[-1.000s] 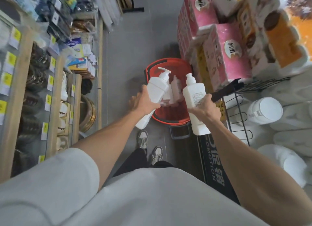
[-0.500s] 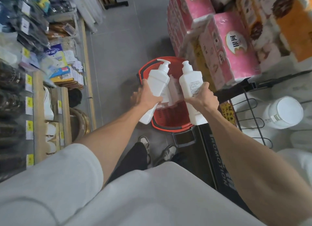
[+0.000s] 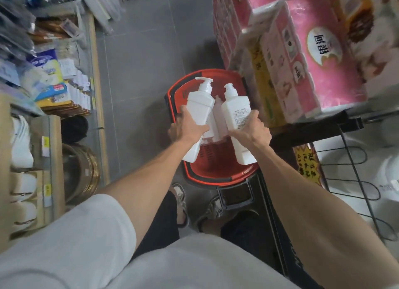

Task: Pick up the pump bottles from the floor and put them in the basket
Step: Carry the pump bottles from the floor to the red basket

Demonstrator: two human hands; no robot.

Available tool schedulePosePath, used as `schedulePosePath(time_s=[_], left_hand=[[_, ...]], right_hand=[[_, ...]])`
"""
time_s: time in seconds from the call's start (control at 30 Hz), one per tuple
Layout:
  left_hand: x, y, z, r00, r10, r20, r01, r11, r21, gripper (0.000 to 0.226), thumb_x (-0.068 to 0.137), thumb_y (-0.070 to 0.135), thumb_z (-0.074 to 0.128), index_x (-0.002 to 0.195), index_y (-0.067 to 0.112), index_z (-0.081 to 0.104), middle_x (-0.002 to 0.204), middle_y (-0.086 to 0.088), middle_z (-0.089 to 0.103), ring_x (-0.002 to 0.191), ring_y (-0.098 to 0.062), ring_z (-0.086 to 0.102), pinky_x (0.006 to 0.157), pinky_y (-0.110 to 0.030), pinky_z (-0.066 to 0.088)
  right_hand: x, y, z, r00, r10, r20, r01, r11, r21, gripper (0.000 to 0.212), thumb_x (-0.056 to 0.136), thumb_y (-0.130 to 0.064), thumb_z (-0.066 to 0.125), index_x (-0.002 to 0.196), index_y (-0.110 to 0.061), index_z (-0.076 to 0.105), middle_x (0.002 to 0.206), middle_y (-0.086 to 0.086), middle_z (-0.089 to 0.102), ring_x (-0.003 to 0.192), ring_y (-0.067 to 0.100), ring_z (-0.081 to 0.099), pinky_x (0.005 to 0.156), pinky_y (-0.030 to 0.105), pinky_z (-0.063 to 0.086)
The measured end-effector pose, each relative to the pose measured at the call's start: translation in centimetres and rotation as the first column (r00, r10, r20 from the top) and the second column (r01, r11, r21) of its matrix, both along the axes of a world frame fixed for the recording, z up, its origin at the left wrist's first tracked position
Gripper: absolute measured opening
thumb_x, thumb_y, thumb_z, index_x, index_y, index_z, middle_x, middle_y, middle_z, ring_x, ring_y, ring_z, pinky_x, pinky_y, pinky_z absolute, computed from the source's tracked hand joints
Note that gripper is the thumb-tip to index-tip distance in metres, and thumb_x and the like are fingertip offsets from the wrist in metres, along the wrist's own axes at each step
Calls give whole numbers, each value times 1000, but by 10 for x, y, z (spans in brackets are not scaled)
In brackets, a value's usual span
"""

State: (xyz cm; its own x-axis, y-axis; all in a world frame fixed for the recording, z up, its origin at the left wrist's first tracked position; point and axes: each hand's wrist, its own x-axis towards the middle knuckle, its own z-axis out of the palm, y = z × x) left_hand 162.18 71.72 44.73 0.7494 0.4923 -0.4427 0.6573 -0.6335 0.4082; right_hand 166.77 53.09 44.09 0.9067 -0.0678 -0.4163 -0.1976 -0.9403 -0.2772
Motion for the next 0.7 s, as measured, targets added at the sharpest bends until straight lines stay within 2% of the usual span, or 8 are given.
schedulePosePath(time_s=[0.1, 0.23, 0.33, 0.5, 0.63, 0.7], left_hand=[[19, -1, -33, 1000, 21, 2, -21, 1000, -8, 86, 70, 52, 78, 132, 16, 31, 125, -7, 61, 107, -39, 62, 77, -41, 45], [40, -2, -88, 998, 56, 17, -55, 998, -29, 92, 69, 54, 77, 137, 16, 29, 126, -8, 60, 108, -39, 61, 78, -40, 44], [50, -2, -128, 996, 84, 24, -83, 996, -40, 93, 70, 54, 79, 138, 17, 28, 127, -10, 60, 110, -37, 61, 79, -39, 45], [68, -3, -182, 987, 157, 29, -155, 985, -70, 97, 71, 53, 78, 143, 17, 25, 133, -10, 57, 114, -39, 58, 83, -42, 46], [80, -1, -220, 981, 193, 28, -190, 978, -83, 97, 71, 51, 78, 145, 17, 23, 128, -9, 59, 110, -37, 60, 76, -39, 45], [84, -1, -239, 977, 209, 42, -204, 973, -104, 96, 72, 49, 78, 143, 17, 23, 125, -9, 60, 108, -36, 60, 78, -39, 46]], right_hand=[[17, 4, -31, 1000, -15, 0, 15, 1000, 26, 76, 70, -49, 78, 122, -16, 34, 103, 2, 53, 90, 32, 57, 73, 40, 41], [37, 10, -84, 1000, -21, 14, 21, 999, 45, 77, 69, -50, 76, 123, -16, 34, 108, 5, 59, 94, 33, 63, 77, 43, 48], [49, 15, -122, 999, -36, 19, 35, 999, 38, 81, 68, -53, 76, 126, -15, 34, 112, 8, 61, 98, 36, 63, 78, 42, 47], [66, 15, -177, 999, -33, 5, 33, 999, 38, 86, 68, -56, 77, 130, -15, 33, 117, 8, 61, 104, 37, 63, 89, 48, 51], [82, 19, -215, 999, -48, 15, 47, 997, 53, 90, 68, -56, 78, 133, -15, 33, 119, 9, 61, 105, 38, 63, 85, 44, 46], [88, 22, -234, 999, -46, 22, 45, 997, 61, 92, 68, -56, 78, 136, -13, 33, 121, 10, 61, 106, 39, 63, 85, 44, 47]])
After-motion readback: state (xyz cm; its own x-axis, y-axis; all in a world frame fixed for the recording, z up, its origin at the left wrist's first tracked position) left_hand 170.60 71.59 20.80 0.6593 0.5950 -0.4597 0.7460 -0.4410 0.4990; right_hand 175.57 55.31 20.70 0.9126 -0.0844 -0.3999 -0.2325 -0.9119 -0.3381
